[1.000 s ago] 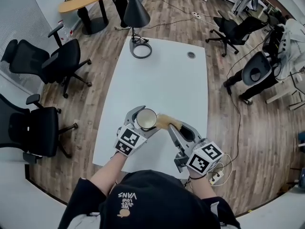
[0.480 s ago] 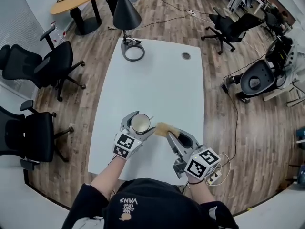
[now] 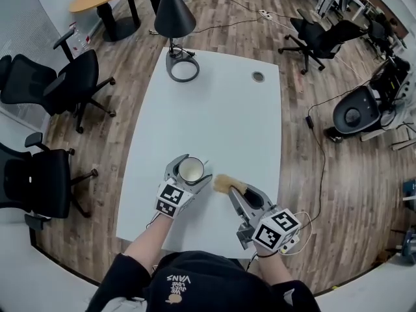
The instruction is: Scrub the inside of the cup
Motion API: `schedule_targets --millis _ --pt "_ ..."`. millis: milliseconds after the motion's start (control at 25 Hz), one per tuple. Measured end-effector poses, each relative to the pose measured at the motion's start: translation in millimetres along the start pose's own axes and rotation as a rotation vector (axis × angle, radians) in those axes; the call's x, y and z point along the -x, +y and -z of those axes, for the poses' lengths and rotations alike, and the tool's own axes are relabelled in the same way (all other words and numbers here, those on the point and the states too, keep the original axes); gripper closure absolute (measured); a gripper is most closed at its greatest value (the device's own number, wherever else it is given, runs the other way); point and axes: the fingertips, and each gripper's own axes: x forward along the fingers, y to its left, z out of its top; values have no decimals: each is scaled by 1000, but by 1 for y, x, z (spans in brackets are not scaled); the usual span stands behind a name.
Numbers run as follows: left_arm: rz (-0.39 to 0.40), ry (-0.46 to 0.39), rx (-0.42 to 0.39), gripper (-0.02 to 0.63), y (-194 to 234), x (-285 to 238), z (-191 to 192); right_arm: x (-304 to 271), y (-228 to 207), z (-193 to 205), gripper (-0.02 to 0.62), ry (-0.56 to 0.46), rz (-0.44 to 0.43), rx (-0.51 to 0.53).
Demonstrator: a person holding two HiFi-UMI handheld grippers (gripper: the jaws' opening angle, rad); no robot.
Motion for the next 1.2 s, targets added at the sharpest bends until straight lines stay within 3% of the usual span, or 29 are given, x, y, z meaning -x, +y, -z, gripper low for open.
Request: schedule_targets --millis 520,800,1200 --pt "1 -25 29 175 9 -17 15 -15 -12 11 503 36 6 -22" --pt "-5 -59 -5 174 9 -21 13 -22 -14 10 503 40 0 -27" --pt "21 -44 -38 173 5 -16 16 -22 -5 12 503 40 2 -24"
